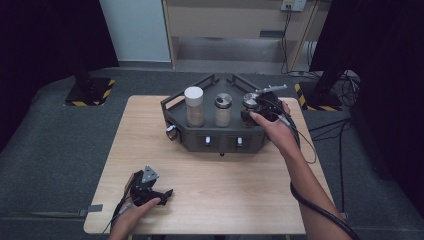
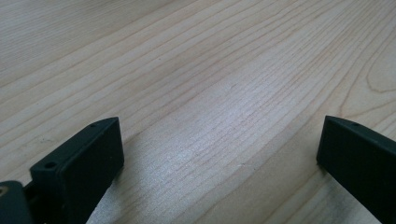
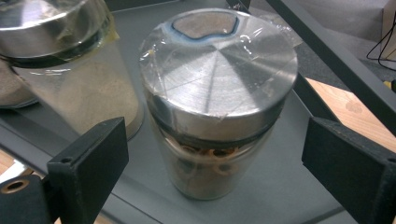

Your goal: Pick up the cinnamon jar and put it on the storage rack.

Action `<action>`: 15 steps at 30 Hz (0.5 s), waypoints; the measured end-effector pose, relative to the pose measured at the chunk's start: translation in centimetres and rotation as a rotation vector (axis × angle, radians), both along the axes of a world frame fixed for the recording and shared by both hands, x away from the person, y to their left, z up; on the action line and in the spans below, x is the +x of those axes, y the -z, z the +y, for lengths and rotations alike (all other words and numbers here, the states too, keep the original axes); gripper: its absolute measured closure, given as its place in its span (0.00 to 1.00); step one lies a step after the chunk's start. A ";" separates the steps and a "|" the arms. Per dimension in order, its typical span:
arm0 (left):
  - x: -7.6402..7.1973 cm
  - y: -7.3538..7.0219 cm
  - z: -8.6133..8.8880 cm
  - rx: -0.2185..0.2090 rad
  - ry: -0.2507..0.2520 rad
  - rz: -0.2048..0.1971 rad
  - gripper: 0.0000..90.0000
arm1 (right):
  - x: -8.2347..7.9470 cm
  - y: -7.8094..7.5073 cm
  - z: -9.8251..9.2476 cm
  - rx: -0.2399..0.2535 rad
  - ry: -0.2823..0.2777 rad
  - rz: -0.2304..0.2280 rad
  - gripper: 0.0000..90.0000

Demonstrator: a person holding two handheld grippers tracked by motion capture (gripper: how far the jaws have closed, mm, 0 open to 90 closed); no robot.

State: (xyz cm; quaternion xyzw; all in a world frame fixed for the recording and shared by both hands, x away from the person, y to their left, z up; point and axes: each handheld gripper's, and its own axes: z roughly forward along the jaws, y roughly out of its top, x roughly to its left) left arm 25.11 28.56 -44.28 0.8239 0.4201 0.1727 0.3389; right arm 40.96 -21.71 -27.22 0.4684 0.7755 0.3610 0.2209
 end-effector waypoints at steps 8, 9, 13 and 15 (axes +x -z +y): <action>0.0 0.0 0.0 0.000 0.000 0.000 0.00 | -0.8 -0.3 -0.4 -0.003 -0.001 -0.009 0.08; 0.0 0.0 0.0 0.000 0.000 0.000 0.00 | -0.9 -0.4 -0.4 -0.004 0.000 -0.011 0.08; 0.0 0.0 0.0 0.000 0.000 0.000 0.00 | -1.3 -0.5 -0.6 -0.001 -0.010 -0.013 0.08; 0.0 0.0 0.0 0.000 0.000 0.000 0.00 | -1.5 -0.6 -0.7 -0.003 -0.014 -0.016 0.07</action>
